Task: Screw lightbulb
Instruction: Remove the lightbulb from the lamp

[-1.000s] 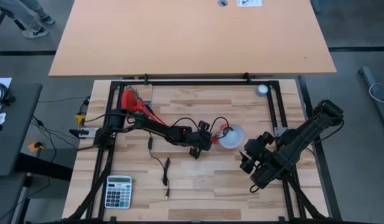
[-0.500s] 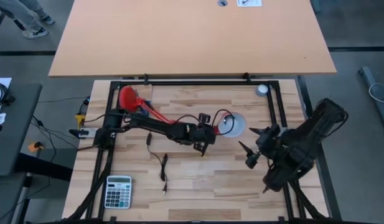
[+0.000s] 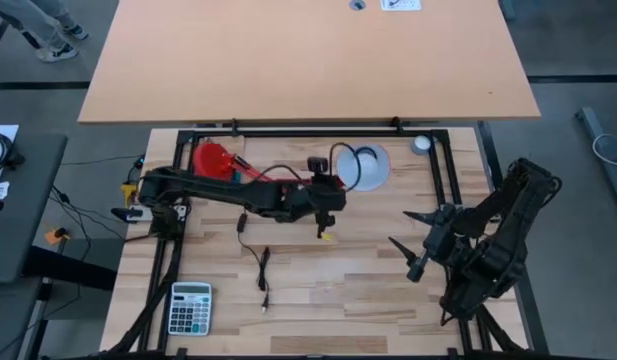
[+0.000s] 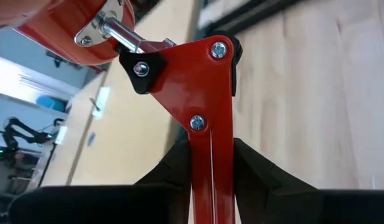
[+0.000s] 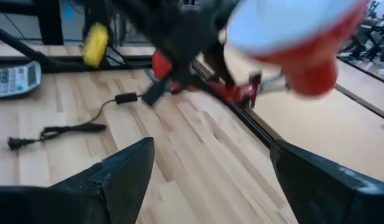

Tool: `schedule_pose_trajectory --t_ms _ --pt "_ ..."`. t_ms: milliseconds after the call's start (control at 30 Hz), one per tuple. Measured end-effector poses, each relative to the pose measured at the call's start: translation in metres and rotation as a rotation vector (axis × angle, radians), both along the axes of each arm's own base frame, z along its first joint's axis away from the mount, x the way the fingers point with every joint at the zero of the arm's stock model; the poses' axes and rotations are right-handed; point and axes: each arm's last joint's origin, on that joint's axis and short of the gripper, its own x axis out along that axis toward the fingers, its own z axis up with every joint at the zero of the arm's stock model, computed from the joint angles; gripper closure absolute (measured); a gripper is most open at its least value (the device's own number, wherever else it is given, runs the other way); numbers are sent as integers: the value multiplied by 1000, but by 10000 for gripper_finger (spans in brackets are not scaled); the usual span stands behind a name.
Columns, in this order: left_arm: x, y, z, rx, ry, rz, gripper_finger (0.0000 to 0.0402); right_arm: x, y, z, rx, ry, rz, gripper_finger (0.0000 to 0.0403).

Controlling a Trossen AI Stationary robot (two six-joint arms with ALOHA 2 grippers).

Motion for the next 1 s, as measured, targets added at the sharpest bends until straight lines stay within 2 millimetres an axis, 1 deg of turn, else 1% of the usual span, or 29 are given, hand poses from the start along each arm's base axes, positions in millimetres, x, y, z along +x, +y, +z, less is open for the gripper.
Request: schedule_pose_trajectory --t_ms 100,233,400,533,633,733,833,1000 --pt "-4 0 19 20 -32 -4 336 5 -2 -12 -17 7 -22 72" --pt "-5 -5 40 46 -75 -10 336 14 -11 -30 -93 -18 -79 72" --pt "-8 -18 67 100 -120 -8 336 25 -25 -50 -147 -78 -158 72" --pt "-13 -30 92 111 -183 -5 334 36 -38 -62 -192 -54 -220 72" --pt "-18 -36 108 158 -192 -1 335 40 -46 -67 -197 -20 -255 72" --pt "-23 -39 123 198 -204 20 338 42 -50 -68 -187 -8 -275 72" --pt "-27 -41 131 223 -205 57 348 42 -49 -68 -187 -3 -273 72" --pt "-30 -48 140 171 -282 46 365 42 -49 -68 -189 0 -270 72"
